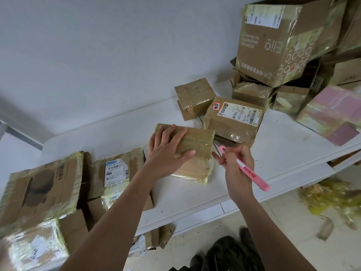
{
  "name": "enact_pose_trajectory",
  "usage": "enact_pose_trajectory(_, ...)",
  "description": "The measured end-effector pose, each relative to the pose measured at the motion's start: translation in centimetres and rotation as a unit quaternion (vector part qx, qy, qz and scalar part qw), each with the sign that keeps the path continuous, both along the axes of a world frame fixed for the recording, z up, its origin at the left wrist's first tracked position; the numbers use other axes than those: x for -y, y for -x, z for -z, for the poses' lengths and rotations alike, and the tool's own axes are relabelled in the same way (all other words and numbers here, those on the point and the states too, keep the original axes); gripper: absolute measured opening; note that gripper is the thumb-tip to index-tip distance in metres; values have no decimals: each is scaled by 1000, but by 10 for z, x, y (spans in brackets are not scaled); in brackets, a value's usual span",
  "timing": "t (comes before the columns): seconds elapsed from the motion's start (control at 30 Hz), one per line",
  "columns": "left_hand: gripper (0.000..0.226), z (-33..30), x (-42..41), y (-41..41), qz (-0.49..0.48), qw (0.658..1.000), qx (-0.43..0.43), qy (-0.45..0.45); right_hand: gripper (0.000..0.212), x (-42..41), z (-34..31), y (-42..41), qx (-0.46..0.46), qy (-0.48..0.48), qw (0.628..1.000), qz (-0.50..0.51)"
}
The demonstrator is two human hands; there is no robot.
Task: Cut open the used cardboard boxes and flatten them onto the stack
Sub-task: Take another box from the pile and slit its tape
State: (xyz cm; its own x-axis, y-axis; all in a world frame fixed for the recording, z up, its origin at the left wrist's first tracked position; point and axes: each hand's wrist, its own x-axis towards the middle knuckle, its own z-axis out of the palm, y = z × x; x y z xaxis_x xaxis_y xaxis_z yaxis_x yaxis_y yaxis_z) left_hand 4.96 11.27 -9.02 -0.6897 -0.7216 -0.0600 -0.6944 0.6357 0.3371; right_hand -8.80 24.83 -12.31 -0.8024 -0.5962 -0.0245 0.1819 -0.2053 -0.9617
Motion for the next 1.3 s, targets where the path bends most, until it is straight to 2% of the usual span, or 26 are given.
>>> enact_pose_trajectory(0.07, 83, 0, 0, 0, 1, 1000, -5, 3, 18, -4, 1, -3, -15, 3, 1000, -11)
enact_pose_trajectory(0.37, 85, -1, -4, -3, -2, 1000, -19, 16, 37, -16, 5, -12, -24, 2, 999, -28)
enact_pose_trajectory(0.47, 79, -2, -5, -2, -5, 1000, -25, 18, 28, -25, 6, -14, -45, -17, 998, -47)
enact_pose_trajectory(0.6, 70, 0, -5, -2, -13, 999, -39, 12, 17, -33, -2, 5, -145, -35, 987, -61)
enact_pose_trajectory(0.73, 64, -2, -5, -3, -11, 996, -93, -4, 18, -8, -17, 25, -121, -26, 992, 8)
enact_pose_trajectory(0.87, 56, -4, -6, -11, 3, 993, -118, -29, 19, 25, -22, 31, -170, -49, 984, -23)
enact_pose_trajectory(0.97, 68, -5, -10, -12, -106, 988, -109, -34, 20, 28, -15, 21, -195, -66, 978, -31)
enact_pose_trajectory(1.03, 78, -8, -12, -11, -208, 971, -117, -33, 24, 20, -9, 9, -197, -54, 979, 10)
enact_pose_trajectory(1.1, 75, -13, -13, -9, -266, 953, -126, -73, 21, 10, -5, -3, -202, -34, 978, 50)
enact_pose_trajectory(1.2, 63, -18, -15, -1, -291, 934, -147, -144, 11, -1, 0, -19, -190, -13, 981, 33)
enact_pose_trajectory(1.23, 66, -19, -19, 3, -288, 939, -129, -136, 11, -4, 1, -22, -191, -6, 982, 14)
enact_pose_trajectory(1.3, 90, -22, -29, 14, -277, 953, -61, -103, 13, -8, 1, -25, -199, 4, 980, -5)
